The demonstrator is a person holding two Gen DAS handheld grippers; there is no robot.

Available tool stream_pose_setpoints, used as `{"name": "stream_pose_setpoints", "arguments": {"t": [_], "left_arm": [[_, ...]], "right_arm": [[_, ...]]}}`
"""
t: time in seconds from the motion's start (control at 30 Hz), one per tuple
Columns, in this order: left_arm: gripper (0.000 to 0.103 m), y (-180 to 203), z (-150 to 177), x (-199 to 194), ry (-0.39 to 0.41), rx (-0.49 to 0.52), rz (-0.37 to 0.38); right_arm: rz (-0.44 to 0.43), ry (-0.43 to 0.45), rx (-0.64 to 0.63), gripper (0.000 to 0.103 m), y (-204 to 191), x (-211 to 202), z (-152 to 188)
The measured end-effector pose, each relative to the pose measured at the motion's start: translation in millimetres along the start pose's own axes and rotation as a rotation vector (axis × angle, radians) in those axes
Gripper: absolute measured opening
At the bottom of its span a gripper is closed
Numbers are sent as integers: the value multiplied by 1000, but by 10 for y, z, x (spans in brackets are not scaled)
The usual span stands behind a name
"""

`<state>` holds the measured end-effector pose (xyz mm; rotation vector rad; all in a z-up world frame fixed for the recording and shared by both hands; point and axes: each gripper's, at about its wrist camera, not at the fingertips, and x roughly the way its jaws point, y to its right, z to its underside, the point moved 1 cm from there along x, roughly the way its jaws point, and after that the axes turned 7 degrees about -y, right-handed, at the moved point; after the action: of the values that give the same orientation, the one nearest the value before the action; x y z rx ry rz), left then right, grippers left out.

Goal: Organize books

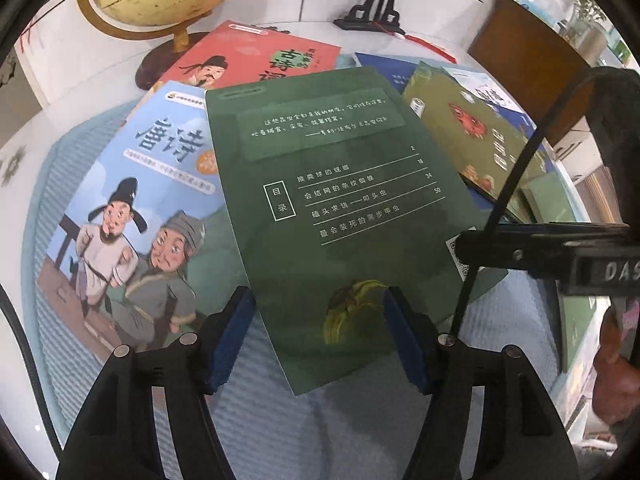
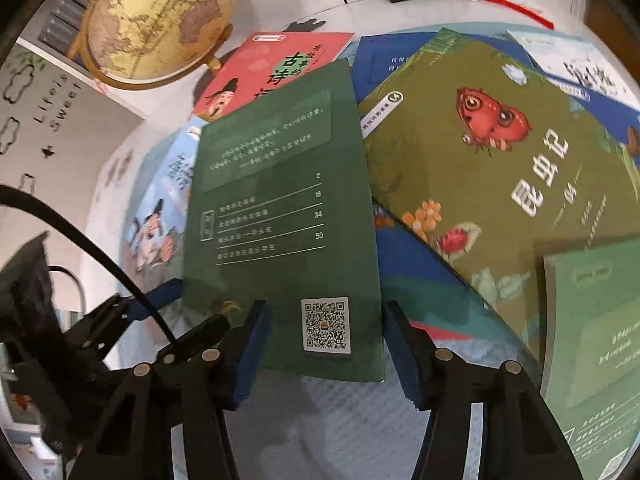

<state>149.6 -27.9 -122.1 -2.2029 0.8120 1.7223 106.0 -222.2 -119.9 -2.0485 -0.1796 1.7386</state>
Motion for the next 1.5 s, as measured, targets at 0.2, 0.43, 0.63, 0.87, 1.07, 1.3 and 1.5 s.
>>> {"name": "stream_pose_setpoints", "arguments": {"t": [0.2, 0.43, 0.63, 0.87, 1.07, 1.3, 1.5], "left_arm": [[64, 46, 137, 37, -38, 0, 63], [64, 106, 176, 35, -34, -1, 39], [64, 40, 309, -100, -38, -82, 229], [64, -73, 600, -142, -24, -169, 290], [64, -368, 911, -374, 47, -292, 331], [64, -1066, 1830, -971, 144, -519, 112], [64, -1806, 2513, -1389, 188, -715, -62]], "right_arm": [[-156, -47, 145, 55, 359, 100, 177], [-189, 54, 52, 50, 150, -71, 207], [-406, 111, -166, 46, -298, -636, 331], [-349, 96, -226, 57, -641, -509, 161], [-542, 49, -394, 57, -1131, -599, 293], [-631, -84, -502, 57, -1870, -182, 394], [-593, -208, -573, 57, -2365, 273, 596]]}}
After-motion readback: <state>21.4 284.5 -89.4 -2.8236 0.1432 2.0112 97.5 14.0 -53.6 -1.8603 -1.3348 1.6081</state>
